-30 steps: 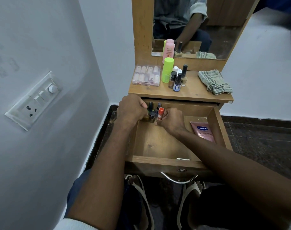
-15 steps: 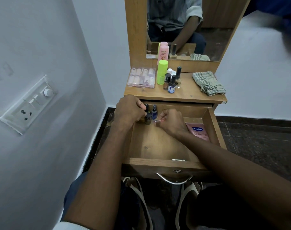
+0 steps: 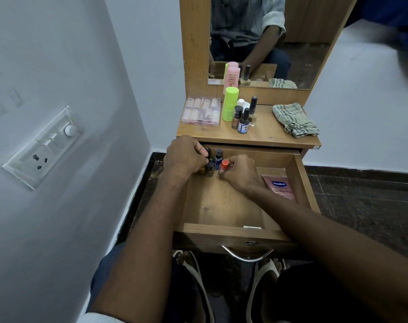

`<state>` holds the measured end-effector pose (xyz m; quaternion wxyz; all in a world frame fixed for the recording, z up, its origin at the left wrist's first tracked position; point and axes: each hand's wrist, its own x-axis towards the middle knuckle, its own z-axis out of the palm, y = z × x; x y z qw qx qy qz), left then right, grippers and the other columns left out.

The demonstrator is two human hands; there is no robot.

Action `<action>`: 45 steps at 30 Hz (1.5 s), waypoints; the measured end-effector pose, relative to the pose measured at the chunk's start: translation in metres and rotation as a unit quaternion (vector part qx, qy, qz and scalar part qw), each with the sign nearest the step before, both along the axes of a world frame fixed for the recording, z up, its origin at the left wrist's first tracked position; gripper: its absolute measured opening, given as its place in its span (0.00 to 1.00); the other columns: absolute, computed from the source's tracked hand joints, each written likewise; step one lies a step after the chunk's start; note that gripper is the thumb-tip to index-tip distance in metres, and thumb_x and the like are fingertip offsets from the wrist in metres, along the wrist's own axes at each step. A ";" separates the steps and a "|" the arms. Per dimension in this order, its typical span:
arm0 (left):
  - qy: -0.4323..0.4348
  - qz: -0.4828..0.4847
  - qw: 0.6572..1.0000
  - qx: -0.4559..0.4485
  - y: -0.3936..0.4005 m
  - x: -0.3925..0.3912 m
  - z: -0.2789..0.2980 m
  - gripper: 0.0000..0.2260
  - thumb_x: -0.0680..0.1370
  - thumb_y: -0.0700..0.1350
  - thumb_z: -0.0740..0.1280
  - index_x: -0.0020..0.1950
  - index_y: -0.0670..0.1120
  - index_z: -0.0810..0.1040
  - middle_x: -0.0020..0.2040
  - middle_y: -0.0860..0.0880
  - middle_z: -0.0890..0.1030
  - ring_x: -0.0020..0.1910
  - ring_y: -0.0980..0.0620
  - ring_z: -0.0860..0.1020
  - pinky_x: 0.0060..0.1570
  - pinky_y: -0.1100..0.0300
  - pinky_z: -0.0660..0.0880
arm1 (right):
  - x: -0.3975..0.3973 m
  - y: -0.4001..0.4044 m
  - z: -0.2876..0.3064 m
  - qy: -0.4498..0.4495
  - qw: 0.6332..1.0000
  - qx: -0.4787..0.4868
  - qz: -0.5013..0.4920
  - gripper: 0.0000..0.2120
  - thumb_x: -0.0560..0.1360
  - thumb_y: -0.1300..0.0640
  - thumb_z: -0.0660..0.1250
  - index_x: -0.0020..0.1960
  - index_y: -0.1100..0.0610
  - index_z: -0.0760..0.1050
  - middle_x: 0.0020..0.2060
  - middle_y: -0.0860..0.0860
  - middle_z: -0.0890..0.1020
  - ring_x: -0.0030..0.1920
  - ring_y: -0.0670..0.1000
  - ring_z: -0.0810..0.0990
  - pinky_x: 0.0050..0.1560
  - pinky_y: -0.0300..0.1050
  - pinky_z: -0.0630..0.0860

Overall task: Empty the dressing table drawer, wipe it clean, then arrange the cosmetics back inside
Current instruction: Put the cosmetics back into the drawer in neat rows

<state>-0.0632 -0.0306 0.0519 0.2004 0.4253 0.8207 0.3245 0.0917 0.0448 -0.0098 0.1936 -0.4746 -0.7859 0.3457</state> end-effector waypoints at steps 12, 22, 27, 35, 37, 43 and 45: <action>0.015 0.000 0.999 0.028 -0.003 -0.004 0.002 0.12 0.74 0.44 0.80 0.36 0.56 0.82 0.40 0.58 0.83 0.45 0.54 0.84 0.52 0.50 0.85 | 0.014 -0.003 0.015 -0.080 0.993 0.073 0.049 0.04 0.78 0.58 0.71 0.46 0.54 0.78 0.38 0.49 0.81 0.38 0.47 0.79 0.34 0.41 0.72; 0.010 -0.009 0.999 0.033 -0.002 0.000 0.000 0.12 0.75 0.43 0.79 0.36 0.56 0.82 0.39 0.58 0.84 0.43 0.53 0.85 0.50 0.49 0.85 | 0.032 0.004 0.019 -0.063 0.992 0.111 0.000 0.05 0.75 0.53 0.78 0.46 0.54 0.86 0.34 0.44 0.81 0.36 0.43 0.79 0.34 0.38 0.69; 0.010 -0.014 0.999 0.035 -0.001 0.001 -0.001 0.12 0.75 0.43 0.79 0.36 0.56 0.82 0.40 0.58 0.84 0.44 0.53 0.85 0.51 0.48 0.85 | 0.025 0.004 0.022 -0.030 0.996 0.084 0.017 0.06 0.74 0.60 0.77 0.42 0.52 0.83 0.32 0.42 0.79 0.34 0.37 0.77 0.35 0.32 0.72; 0.011 -0.011 0.999 0.035 0.000 -0.002 -0.002 0.12 0.75 0.44 0.79 0.35 0.56 0.82 0.39 0.56 0.85 0.44 0.51 0.85 0.51 0.47 0.85 | 0.003 0.005 0.014 0.011 0.999 0.047 0.013 0.08 0.74 0.64 0.77 0.41 0.52 0.83 0.34 0.45 0.84 0.38 0.40 0.83 0.44 0.42 0.84; 0.013 -0.012 0.999 0.035 0.000 -0.003 -0.002 0.12 0.75 0.44 0.80 0.36 0.57 0.81 0.40 0.56 0.85 0.44 0.51 0.85 0.51 0.47 0.85 | 0.001 0.003 0.012 0.022 0.999 0.049 0.010 0.07 0.74 0.63 0.77 0.41 0.52 0.83 0.35 0.46 0.85 0.38 0.41 0.84 0.44 0.43 0.85; 0.014 -0.008 0.999 0.035 0.001 -0.004 -0.003 0.12 0.74 0.44 0.80 0.35 0.56 0.82 0.40 0.54 0.86 0.43 0.50 0.85 0.50 0.48 0.85 | -0.002 0.000 0.004 0.013 0.999 0.045 0.009 0.06 0.74 0.60 0.78 0.42 0.53 0.83 0.35 0.47 0.85 0.37 0.44 0.85 0.40 0.41 0.82; 0.015 -0.007 0.999 0.034 0.001 -0.004 -0.004 0.12 0.74 0.44 0.80 0.35 0.56 0.82 0.40 0.54 0.86 0.43 0.50 0.85 0.50 0.48 0.85 | -0.003 0.000 0.002 0.001 0.999 0.040 0.007 0.06 0.74 0.59 0.79 0.43 0.53 0.83 0.36 0.47 0.85 0.37 0.44 0.84 0.36 0.39 0.78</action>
